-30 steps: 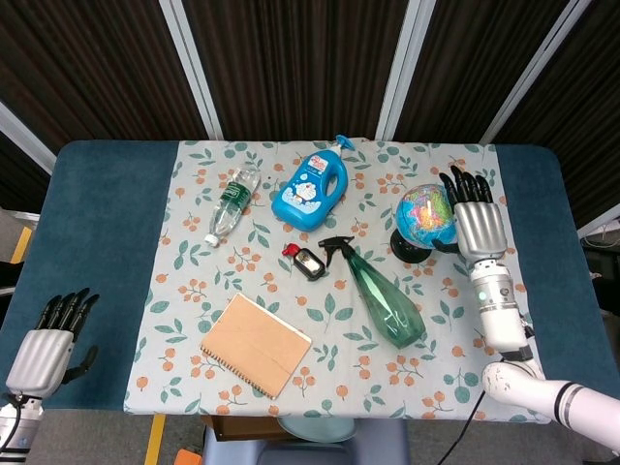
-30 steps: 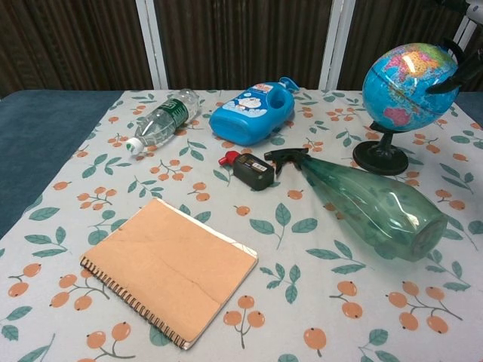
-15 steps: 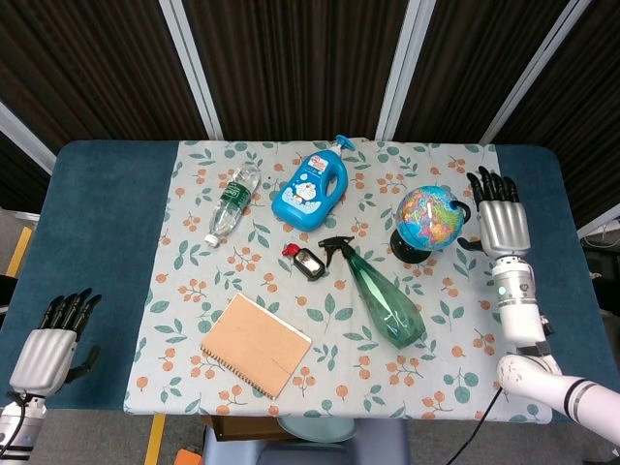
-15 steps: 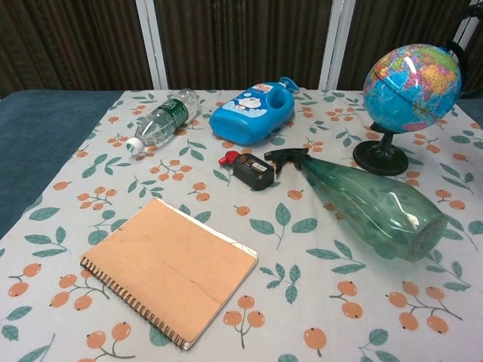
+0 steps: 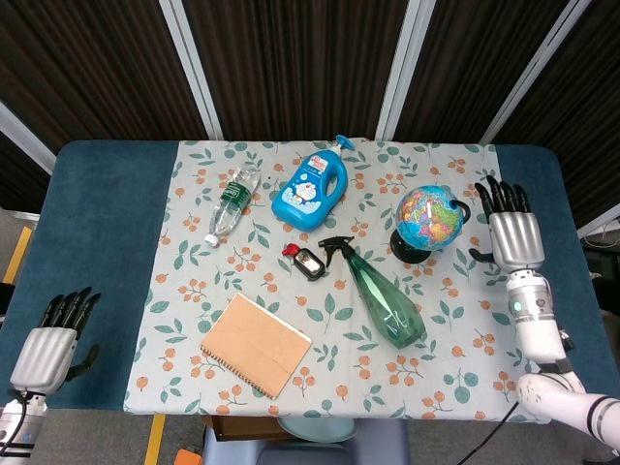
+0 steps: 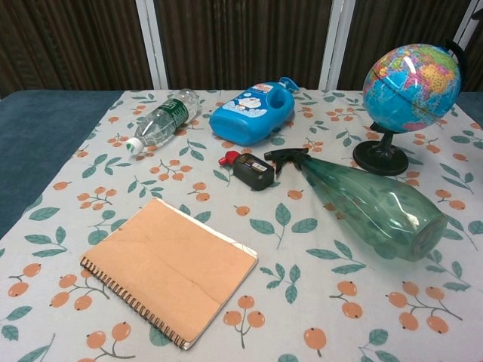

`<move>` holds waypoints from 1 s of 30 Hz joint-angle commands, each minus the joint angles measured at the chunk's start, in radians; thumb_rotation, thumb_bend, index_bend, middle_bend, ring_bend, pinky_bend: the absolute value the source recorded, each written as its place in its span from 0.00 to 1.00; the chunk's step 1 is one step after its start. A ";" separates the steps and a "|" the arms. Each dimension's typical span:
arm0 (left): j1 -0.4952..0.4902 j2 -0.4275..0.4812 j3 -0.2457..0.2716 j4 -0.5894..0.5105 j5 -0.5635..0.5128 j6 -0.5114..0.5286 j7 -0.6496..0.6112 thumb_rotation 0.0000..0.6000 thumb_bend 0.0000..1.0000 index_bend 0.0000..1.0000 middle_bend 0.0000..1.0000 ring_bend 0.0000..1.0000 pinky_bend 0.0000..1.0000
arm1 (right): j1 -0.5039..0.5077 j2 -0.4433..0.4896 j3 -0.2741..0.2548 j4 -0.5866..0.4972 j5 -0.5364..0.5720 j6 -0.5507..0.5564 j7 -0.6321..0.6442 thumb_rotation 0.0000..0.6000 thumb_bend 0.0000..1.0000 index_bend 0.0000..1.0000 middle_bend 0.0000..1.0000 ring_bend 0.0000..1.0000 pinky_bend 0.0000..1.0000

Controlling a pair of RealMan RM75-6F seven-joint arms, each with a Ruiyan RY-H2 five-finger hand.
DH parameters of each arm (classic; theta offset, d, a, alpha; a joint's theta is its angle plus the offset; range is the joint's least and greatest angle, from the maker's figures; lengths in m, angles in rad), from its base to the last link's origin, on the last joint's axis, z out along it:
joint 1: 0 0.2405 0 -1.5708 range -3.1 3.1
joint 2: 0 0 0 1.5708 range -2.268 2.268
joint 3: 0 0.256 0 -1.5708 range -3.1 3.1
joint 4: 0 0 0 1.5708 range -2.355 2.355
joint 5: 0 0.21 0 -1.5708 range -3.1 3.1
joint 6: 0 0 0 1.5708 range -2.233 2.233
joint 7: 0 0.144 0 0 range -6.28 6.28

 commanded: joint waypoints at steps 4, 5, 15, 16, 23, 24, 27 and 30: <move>-0.001 0.001 0.004 -0.003 0.010 0.001 -0.005 1.00 0.43 0.00 0.00 0.00 0.06 | -0.073 0.077 -0.057 -0.191 -0.159 0.138 -0.016 1.00 0.22 0.00 0.00 0.00 0.00; -0.001 0.002 0.005 -0.004 0.012 0.002 -0.007 1.00 0.43 0.00 0.00 0.00 0.06 | -0.067 0.074 -0.050 -0.201 -0.161 0.138 -0.020 1.00 0.22 0.00 0.00 0.00 0.00; 0.009 0.018 0.008 -0.010 0.031 0.031 -0.034 1.00 0.43 0.00 0.00 0.00 0.06 | 0.067 -0.027 0.063 -0.177 -0.018 0.045 -0.134 1.00 0.22 0.00 0.00 0.00 0.00; 0.009 0.020 0.009 -0.011 0.032 0.031 -0.036 1.00 0.43 0.00 0.00 0.00 0.06 | 0.079 -0.038 0.073 -0.173 0.006 0.037 -0.150 1.00 0.22 0.00 0.00 0.00 0.00; 0.012 0.028 0.013 -0.018 0.034 0.031 -0.040 1.00 0.43 0.00 0.00 0.00 0.06 | 0.126 -0.085 0.098 -0.147 0.092 0.022 -0.205 1.00 0.22 0.00 0.00 0.00 0.00; 0.012 0.029 0.013 -0.018 0.034 0.031 -0.041 1.00 0.43 0.00 0.00 0.00 0.06 | 0.130 -0.090 0.099 -0.143 0.101 0.021 -0.206 1.00 0.22 0.00 0.00 0.00 0.00; 0.011 0.029 0.013 -0.017 0.032 0.028 -0.042 1.00 0.43 0.00 0.00 0.00 0.06 | 0.137 -0.096 0.100 -0.132 0.116 0.018 -0.209 1.00 0.22 0.00 0.00 0.00 0.00; 0.010 0.029 0.013 -0.019 0.029 0.024 -0.040 1.00 0.43 0.00 0.00 0.00 0.06 | 0.140 -0.098 0.096 -0.116 0.129 0.017 -0.215 1.00 0.22 0.00 0.00 0.00 0.00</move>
